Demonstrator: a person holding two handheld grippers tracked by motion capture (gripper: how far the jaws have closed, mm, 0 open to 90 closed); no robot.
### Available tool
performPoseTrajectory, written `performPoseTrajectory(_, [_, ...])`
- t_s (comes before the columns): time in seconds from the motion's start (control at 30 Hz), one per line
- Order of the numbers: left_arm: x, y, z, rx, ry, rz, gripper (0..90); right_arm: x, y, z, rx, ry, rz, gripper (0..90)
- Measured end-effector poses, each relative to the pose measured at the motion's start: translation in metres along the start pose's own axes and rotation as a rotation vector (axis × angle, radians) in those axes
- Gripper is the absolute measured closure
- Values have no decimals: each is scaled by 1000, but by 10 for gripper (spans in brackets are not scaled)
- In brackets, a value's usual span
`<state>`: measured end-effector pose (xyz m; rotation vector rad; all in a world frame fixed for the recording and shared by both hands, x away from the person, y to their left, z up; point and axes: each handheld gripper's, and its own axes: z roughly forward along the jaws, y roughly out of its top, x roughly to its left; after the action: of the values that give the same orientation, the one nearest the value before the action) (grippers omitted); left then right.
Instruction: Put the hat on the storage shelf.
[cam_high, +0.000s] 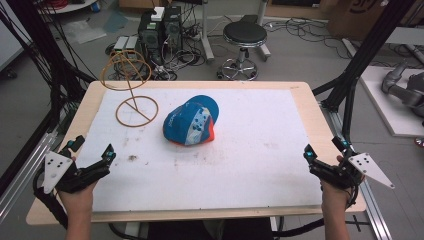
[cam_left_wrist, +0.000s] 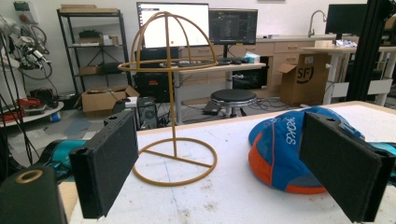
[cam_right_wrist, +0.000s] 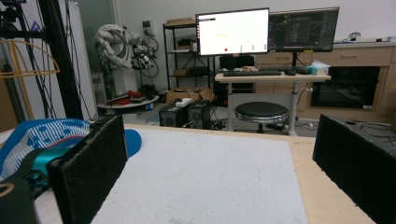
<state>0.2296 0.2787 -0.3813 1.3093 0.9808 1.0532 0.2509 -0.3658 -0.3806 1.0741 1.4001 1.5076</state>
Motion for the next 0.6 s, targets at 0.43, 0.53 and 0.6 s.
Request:
performPoseTrajectory(0.43, [-5, 3, 3, -6, -7, -17, 132, -2, 0, -1, -5, -8, 11, 29])
performPoseTrajectory(0.53, [-9, 5, 7, -13, -16, -21, 135, -3, -1, -1, -5, -9, 16, 30])
performPoseTrajectory(0.6, [-13, 7, 11, -16, -22, -14, 135, -3, -1, -1, -5, -10, 25, 29])
